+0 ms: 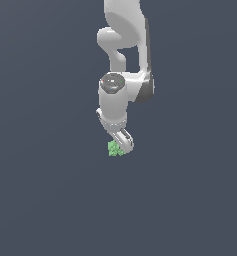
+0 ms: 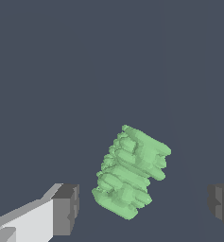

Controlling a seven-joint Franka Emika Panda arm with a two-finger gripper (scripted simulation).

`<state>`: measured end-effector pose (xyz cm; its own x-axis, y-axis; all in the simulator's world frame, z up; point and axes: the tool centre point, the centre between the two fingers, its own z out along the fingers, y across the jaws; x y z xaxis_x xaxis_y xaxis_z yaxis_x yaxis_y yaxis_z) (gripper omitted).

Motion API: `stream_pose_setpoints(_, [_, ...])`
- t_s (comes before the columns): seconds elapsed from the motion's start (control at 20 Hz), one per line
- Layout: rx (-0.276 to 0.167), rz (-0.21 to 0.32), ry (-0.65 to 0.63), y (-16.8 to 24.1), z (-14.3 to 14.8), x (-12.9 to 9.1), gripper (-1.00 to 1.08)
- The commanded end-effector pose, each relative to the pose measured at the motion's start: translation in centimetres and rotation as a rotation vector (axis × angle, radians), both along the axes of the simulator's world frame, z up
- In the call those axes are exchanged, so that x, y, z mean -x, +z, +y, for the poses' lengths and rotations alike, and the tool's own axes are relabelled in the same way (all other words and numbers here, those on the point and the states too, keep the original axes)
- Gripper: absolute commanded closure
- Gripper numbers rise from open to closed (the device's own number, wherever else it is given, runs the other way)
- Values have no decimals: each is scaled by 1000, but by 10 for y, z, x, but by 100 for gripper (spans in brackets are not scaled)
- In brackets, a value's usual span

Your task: Pick up the object and move it to a goal position.

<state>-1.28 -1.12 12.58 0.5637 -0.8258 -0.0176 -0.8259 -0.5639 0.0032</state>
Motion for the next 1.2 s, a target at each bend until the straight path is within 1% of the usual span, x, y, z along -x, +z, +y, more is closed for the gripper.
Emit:
stream_pose_setpoints(0.0, [2, -1, -68, -3, 1, 1, -92])
stream_pose_setpoints(0.6, [11, -6, -366, -15, 6, 5, -92])
stream_pose_setpoints(0.9, [14, -8, -455, -18, 7, 7, -92])
stream_pose_setpoints(1.15, [15, -9, -493, -20, 7, 7, -92])
